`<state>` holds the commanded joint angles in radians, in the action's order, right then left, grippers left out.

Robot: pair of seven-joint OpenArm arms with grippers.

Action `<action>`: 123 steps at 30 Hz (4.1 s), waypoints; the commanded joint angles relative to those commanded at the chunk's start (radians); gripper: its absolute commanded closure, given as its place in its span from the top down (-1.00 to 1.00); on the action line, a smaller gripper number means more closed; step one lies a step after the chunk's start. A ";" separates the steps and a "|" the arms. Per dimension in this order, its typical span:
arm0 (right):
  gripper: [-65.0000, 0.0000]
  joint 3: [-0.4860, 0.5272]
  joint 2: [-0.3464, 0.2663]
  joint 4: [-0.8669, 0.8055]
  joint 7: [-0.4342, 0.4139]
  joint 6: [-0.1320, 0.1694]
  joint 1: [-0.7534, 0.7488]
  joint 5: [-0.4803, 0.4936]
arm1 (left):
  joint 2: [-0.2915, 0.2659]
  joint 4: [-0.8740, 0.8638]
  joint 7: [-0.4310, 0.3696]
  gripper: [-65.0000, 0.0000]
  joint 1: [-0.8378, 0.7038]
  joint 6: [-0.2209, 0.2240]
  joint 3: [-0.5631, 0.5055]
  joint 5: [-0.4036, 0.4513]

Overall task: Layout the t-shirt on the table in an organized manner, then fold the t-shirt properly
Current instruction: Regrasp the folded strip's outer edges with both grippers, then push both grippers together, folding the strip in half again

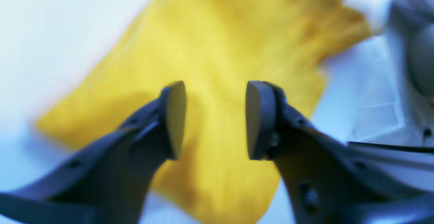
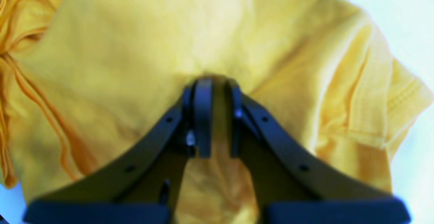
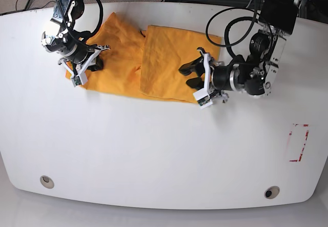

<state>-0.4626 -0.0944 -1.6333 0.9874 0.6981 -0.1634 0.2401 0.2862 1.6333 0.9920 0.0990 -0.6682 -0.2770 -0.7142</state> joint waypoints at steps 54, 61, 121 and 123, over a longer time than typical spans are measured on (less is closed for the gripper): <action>0.71 -0.506 -0.083 0.183 0.334 0.000 0.046 0.594 | -0.072 -0.272 -0.066 -0.88 -0.100 -0.006 0.181 0.316; 0.70 -0.334 -0.038 0.195 0.245 0.000 0.002 0.598 | -0.077 -0.272 -0.064 -0.87 -0.100 -0.006 0.181 0.316; -0.96 0.342 0.052 -0.299 0.003 -0.030 0.015 0.327 | -0.333 -0.272 -0.026 -0.87 -0.203 0.230 0.173 0.316; -0.86 0.354 0.054 -0.273 -0.009 -0.030 0.015 0.301 | -0.333 -0.272 -0.026 -0.87 -0.203 0.230 0.175 0.316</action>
<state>-0.1082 -0.0407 -1.9064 0.9782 0.6682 -0.1481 0.5409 -0.0468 1.3617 0.9659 -0.1036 -0.4381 -0.1020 -0.3982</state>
